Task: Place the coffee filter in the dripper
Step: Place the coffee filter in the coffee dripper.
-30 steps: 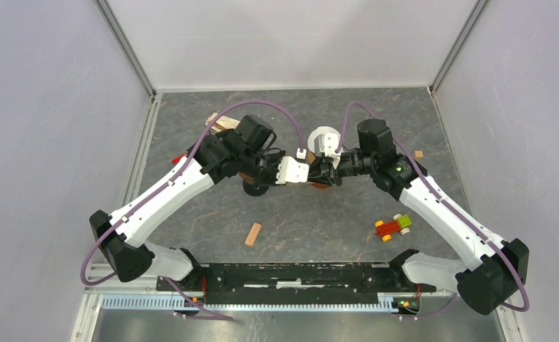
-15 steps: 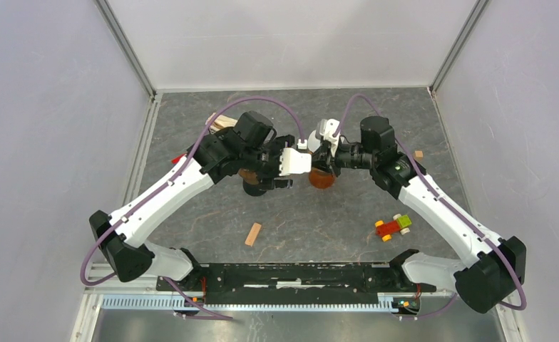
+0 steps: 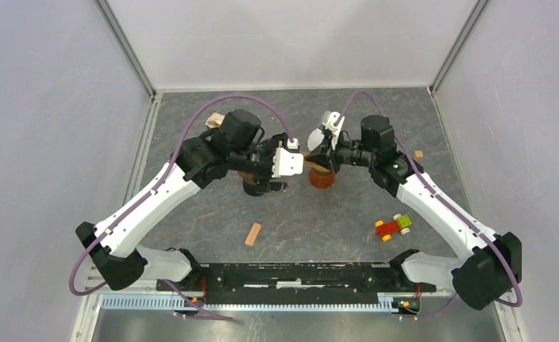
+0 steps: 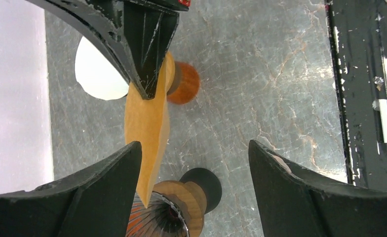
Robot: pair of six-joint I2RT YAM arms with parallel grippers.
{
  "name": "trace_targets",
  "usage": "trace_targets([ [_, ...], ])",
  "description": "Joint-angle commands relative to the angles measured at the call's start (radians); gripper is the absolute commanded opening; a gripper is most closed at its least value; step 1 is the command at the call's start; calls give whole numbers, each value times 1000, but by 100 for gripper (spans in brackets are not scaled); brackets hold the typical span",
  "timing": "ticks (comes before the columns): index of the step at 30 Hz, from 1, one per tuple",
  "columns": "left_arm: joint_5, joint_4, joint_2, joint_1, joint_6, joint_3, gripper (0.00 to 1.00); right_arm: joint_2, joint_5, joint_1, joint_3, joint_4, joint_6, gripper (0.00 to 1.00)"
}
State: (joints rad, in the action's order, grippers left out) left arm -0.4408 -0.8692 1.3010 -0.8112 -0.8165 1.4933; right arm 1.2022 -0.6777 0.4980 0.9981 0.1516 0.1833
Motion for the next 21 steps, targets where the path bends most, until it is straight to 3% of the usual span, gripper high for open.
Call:
trace_targets([
  [1,-74,-4,6,-5,-4,27,84,-6,-13,-1,5,-47,-27,0],
  [14,-59,12,110,-5,-67,50,79,-9,-23,-3,20,-44,-37,0],
  [16,-70,19,123,-6,-70,45,75,-5,-21,-6,24,-48,-48,0],
  [21,-106,34,132,-16,-69,1,55,4,10,-13,45,-49,-77,0],
])
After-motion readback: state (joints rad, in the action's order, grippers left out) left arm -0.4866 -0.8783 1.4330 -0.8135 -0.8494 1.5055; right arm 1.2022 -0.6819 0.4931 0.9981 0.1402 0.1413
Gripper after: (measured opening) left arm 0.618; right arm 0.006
